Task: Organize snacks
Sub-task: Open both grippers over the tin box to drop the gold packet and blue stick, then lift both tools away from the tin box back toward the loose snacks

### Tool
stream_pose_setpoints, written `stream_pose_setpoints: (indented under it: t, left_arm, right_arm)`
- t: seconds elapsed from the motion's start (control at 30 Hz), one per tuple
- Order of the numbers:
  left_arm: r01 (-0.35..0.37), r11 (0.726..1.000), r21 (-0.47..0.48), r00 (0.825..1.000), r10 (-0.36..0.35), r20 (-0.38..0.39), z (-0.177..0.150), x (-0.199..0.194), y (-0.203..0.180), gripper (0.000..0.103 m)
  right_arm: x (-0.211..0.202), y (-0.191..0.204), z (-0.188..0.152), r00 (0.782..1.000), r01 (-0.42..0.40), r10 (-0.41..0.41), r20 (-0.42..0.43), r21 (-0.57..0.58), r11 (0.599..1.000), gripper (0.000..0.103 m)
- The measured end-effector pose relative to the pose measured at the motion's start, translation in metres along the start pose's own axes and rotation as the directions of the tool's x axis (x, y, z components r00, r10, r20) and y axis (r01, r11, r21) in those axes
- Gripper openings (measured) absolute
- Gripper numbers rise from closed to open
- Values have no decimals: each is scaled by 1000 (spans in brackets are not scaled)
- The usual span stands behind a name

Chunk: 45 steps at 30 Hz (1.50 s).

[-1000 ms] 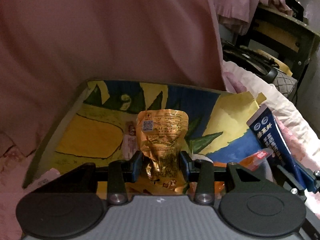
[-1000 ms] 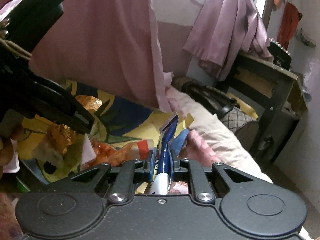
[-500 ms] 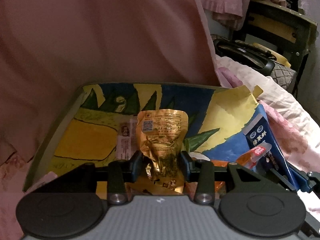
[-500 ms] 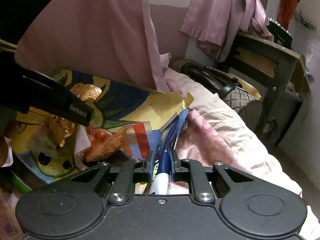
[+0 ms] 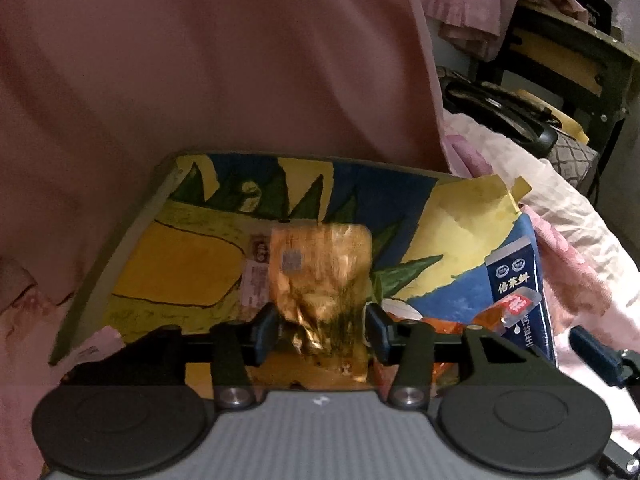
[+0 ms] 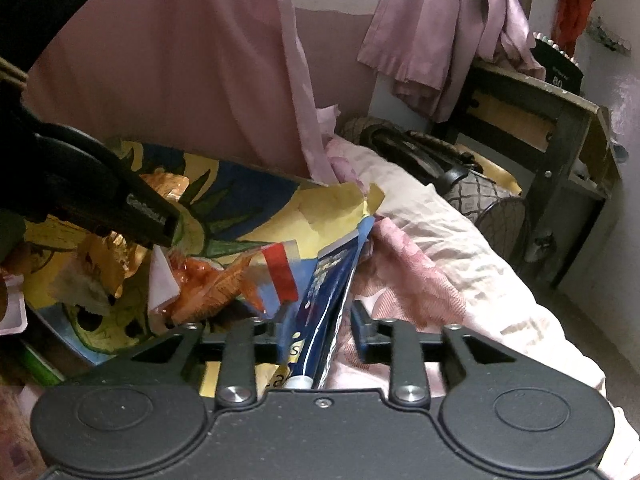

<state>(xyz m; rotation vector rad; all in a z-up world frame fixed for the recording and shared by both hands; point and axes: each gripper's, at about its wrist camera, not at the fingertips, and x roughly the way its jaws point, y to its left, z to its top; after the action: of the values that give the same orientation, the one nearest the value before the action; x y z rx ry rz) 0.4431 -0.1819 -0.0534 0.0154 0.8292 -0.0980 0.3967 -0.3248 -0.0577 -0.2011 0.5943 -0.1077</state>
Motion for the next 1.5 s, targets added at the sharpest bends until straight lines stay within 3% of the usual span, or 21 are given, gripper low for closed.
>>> stream_pose_setpoints:
  t: [0.17,0.43,0.6,1.03,1.5]
  left_arm:
    - [-14,1000,2,999,14,51,2,-21,7,82]
    - [-27,1000,-6,989,27,145,3,-72,24,98]
    - [-33,999,-17,976,36,214,-4,-115,36,102]
    - [-10,994,-106,947,43,318,-63,-202,76,103]
    - [-32,993,-117,945,68,319,-154,-256,102,103]
  right_arm:
    - [-13,-3,5,999,6,-6,35,21,1000,62]
    - [-52,-11,15,995,3,-14,103,102,995,86]
    - [-90,-20,22,986,-13,-20,166,198,980,98]
    - [-188,-22,1,967,-72,5,255,251,965,102]
    - [-270,5,-45,959,-120,45,280,256,959,102]
